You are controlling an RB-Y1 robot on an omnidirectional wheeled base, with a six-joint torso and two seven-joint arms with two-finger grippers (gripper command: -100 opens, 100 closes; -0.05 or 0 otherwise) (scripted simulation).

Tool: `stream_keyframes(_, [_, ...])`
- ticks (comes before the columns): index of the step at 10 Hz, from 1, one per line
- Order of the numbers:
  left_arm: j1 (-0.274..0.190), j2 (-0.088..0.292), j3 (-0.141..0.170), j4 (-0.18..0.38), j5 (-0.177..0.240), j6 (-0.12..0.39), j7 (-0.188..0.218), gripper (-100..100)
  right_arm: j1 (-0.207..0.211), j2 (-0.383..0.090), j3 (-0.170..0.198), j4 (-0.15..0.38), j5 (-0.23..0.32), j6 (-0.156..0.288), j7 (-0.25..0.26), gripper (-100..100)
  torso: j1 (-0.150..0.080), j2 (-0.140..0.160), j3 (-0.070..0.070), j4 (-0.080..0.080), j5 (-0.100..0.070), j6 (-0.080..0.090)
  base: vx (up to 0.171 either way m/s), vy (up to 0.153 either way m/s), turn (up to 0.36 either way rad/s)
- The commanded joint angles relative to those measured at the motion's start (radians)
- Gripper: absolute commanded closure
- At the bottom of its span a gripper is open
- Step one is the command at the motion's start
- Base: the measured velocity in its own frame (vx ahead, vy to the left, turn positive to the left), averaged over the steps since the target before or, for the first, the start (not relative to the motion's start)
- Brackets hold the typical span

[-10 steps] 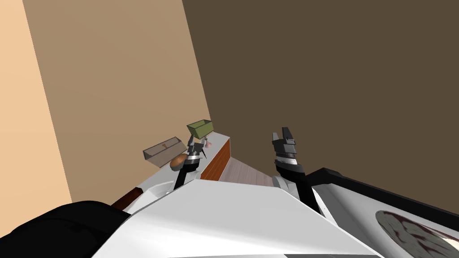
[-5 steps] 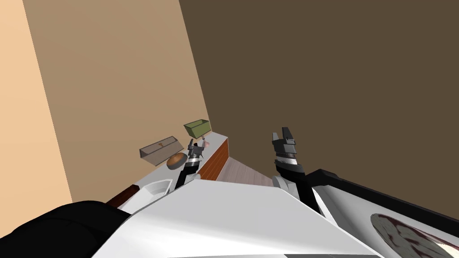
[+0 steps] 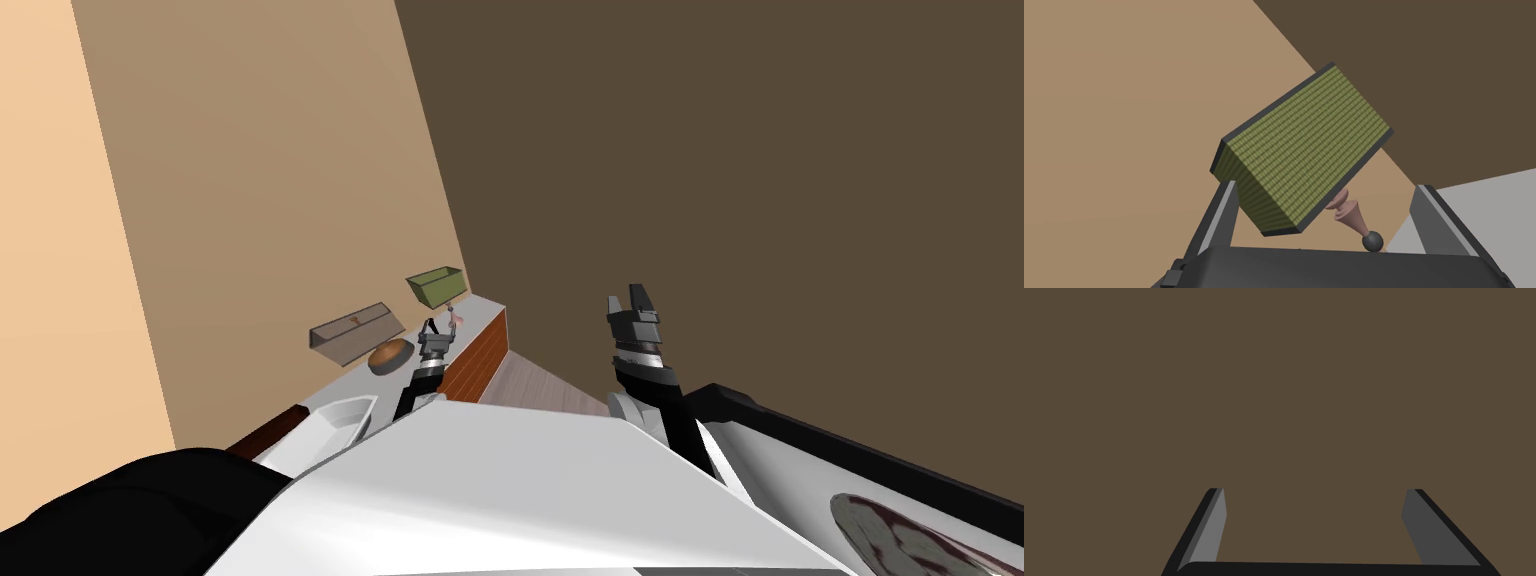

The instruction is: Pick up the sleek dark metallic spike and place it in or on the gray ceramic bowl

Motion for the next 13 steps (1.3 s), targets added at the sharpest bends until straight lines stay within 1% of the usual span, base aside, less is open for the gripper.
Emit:
stream_keyframes(1, [-0.004,0.007,0.002,0.043,0.032,-0.019,0.042,-100,0.000,0.000,0.000,0.000,0.000,0.000,0.000,0,0.000,0.000,0.000,0.000,0.000,0.000,0.022,-0.043,0.041])
stream_keyframes(2, [-0.005,0.009,0.003,0.070,0.058,-0.029,0.070,-100,0.000,0.000,0.000,0.000,0.000,0.000,0.000,0,0.002,0.000,0.000,0.000,0.001,0.000,0.037,-0.059,0.060])
stream_keyframes(3, [-0.005,0.009,0.003,0.071,0.058,-0.029,0.072,-100,0.000,0.000,0.000,0.000,0.000,0.000,0.000,0,0.002,-0.001,-0.001,0.000,0.000,0.000,0.030,-0.047,0.033])
stream_keyframes(7, [-0.016,0.010,0.010,0.185,0.151,-0.075,0.180,-100,0.000,0.000,0.000,0.000,0.000,0.000,0.000,0,0.001,-0.003,-0.002,-0.001,0.000,0.000,0.047,-0.058,0.077])
stream_keyframes(10, [-0.030,0.007,0.018,0.265,0.209,-0.109,0.248,-100,0.000,0.000,0.000,0.000,0.000,0.000,0.000,0,0.002,-0.007,-0.004,-0.001,0.001,0.000,0.114,-0.048,0.108])
stream_keyframes(13, [-0.047,0.000,0.030,0.337,0.255,-0.143,0.304,-100,0.000,0.000,0.000,0.000,0.000,0.000,0.000,0,0.005,-0.008,-0.004,-0.002,0.001,0.000,0.116,-0.013,0.114])
